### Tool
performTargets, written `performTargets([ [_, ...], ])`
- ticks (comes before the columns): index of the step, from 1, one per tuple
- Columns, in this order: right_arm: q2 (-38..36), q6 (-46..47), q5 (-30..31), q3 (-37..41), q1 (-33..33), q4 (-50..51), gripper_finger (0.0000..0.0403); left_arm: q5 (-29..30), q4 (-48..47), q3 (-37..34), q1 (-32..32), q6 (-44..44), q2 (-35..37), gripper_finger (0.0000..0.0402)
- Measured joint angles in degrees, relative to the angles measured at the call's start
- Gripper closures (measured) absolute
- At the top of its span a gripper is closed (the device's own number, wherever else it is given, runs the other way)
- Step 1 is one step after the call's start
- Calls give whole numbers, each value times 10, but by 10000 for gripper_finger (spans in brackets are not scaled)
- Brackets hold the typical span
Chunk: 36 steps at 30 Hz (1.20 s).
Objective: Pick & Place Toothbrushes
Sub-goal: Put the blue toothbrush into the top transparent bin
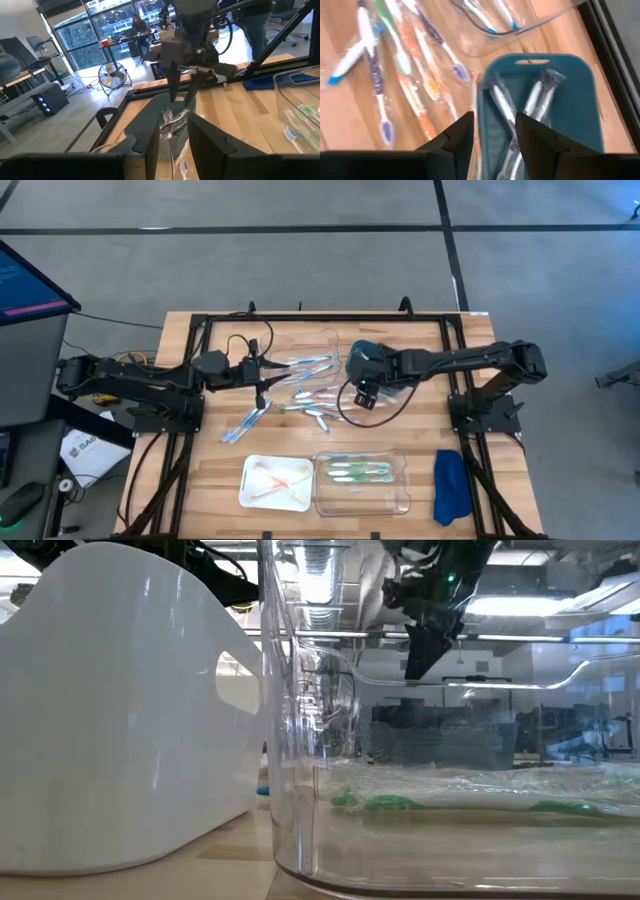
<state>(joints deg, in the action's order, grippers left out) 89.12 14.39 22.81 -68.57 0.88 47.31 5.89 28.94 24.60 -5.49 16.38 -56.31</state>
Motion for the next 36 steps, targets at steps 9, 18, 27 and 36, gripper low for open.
performTargets([
  [9,0,-4,-1,0,-29,-45,268,0,-3,0,22,0,0,308],
  [18,0,-134,-1,21,-65,-215,270,0,24,3,59,-8,0,308],
  [27,0,-291,-5,34,-70,-388,280,-45,23,66,88,-54,-6,308],
  [36,0,-286,-139,34,-41,-445,280,21,-203,152,140,-131,-16,308],
])
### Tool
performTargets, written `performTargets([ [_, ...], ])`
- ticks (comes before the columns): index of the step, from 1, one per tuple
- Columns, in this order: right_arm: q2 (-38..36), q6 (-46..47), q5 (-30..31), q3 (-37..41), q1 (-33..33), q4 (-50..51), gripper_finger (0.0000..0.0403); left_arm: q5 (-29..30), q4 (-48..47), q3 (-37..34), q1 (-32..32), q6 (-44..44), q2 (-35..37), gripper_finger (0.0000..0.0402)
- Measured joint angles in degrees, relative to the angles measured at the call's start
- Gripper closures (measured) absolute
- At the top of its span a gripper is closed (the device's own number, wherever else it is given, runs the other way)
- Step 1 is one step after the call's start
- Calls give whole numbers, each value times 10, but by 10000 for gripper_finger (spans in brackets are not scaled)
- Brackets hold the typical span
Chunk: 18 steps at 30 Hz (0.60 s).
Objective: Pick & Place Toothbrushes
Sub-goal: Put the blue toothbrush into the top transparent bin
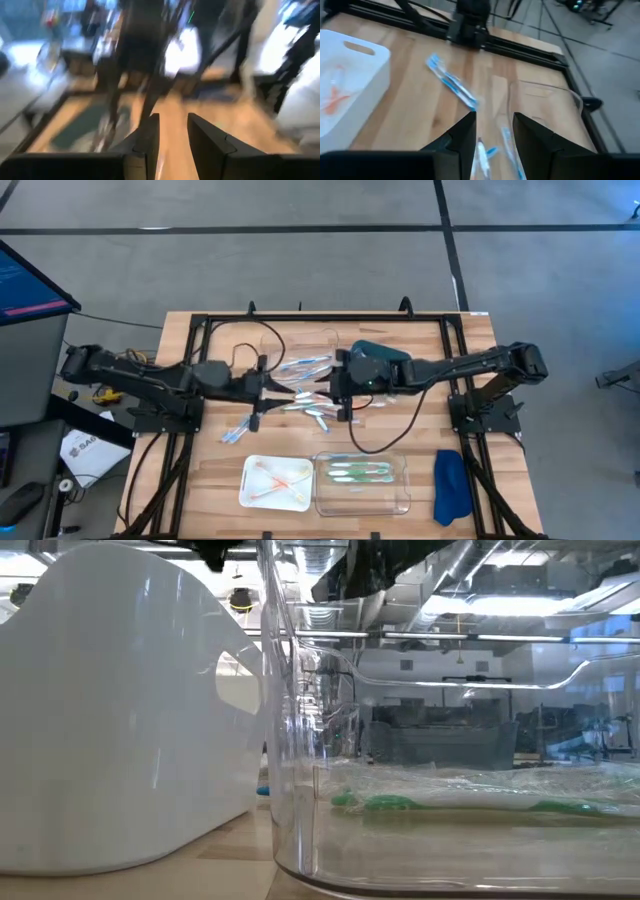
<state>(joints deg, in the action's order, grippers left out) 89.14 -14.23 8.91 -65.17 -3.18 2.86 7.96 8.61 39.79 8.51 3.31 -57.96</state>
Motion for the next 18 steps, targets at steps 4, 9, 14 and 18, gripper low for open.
performTargets([
  [4,0,3,-20,2,2,-10,282,83,-97,16,49,-41,-11,312],
  [9,-24,4,-21,85,-2,-162,289,131,-196,16,84,-145,-11,329],
  [14,-76,63,-23,189,37,-365,291,136,-264,15,96,-215,-14,348],
  [18,-115,112,-30,226,67,-404,290,113,-354,15,86,-271,-22,358],
])
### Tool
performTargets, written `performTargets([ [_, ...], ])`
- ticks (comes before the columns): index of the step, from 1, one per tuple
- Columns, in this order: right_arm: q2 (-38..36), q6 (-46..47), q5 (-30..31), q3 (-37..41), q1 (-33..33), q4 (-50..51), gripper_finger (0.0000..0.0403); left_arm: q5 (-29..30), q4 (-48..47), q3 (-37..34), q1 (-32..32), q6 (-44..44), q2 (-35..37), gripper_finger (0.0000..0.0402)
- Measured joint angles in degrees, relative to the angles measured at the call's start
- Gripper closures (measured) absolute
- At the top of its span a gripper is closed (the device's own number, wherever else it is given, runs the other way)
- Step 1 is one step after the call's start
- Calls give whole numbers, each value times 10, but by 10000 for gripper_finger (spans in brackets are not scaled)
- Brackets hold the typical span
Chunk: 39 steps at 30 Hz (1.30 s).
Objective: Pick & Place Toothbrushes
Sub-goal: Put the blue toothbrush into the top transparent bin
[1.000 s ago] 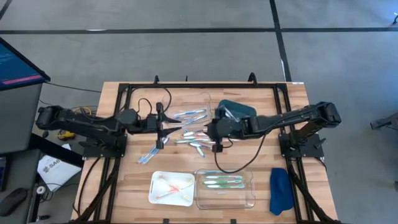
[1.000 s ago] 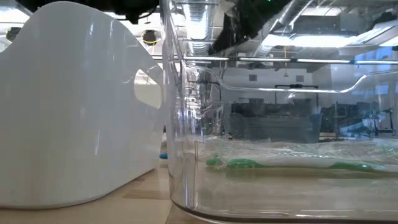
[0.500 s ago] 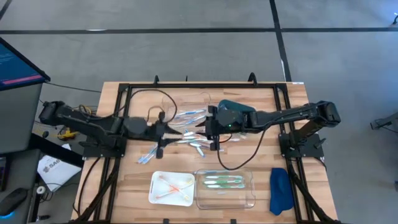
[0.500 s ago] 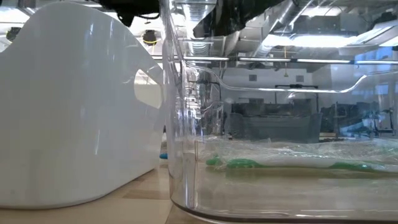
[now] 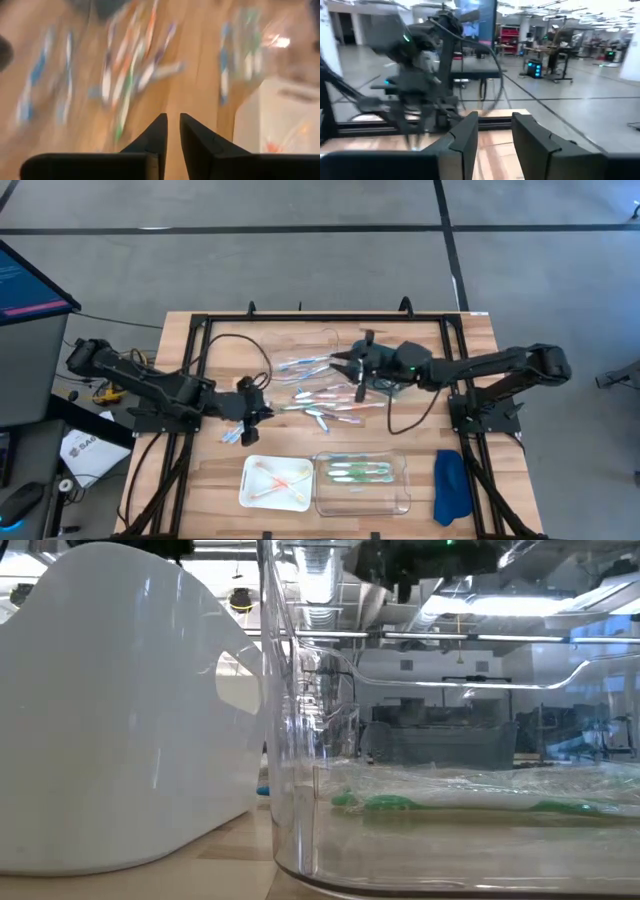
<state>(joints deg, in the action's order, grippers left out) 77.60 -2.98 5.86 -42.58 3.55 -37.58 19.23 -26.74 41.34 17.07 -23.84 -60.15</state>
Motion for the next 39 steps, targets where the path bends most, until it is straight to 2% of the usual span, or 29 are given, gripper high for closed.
performTargets([
  [4,-15,1,-20,4,1,20,290,-43,-132,-1,-33,-88,-11,359],
  [8,-15,-19,-20,4,-12,19,290,-57,-201,-9,-60,-125,-17,356],
  [12,-14,-21,-22,4,-20,22,290,-94,-192,-35,-81,-140,-18,352],
  [17,-15,-19,-22,4,-21,29,290,-102,-186,-74,-82,-155,-18,347],
  [23,-15,-16,-21,4,-21,45,290,-112,-118,-106,-76,-184,-19,348],
  [39,-15,-15,-20,4,-20,58,290,-105,-99,-105,-74,-187,-139,363],
])
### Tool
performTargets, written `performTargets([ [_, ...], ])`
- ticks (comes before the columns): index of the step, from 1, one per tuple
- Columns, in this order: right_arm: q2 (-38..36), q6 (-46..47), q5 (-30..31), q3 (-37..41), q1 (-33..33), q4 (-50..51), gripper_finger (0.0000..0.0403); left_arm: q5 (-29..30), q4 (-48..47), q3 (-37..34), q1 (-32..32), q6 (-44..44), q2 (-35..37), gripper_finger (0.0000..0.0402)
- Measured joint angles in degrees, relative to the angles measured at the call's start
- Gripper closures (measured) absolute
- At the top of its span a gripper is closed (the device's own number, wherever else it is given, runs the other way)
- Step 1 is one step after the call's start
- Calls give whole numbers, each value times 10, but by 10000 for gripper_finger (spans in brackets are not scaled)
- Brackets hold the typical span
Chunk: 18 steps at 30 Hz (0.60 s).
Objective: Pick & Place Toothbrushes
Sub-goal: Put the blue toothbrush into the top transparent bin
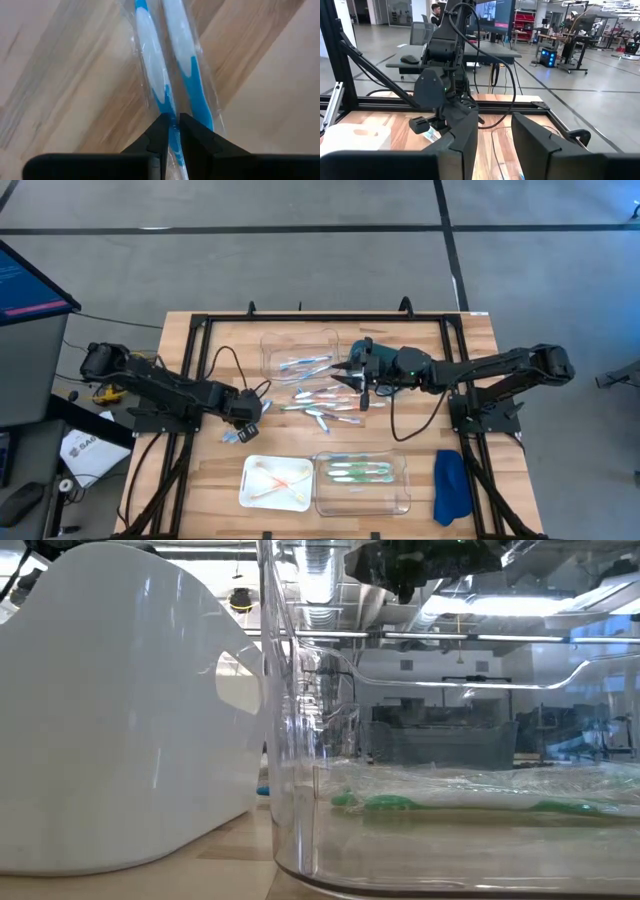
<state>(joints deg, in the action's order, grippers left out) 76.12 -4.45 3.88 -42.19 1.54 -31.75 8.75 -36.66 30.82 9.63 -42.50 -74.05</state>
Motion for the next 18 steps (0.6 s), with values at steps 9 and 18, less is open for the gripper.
performTargets([
  [9,0,0,0,0,0,0,290,2,14,-1,1,0,-2,366],
  [18,0,-9,0,0,0,9,290,0,19,-1,1,20,-2,399],
])
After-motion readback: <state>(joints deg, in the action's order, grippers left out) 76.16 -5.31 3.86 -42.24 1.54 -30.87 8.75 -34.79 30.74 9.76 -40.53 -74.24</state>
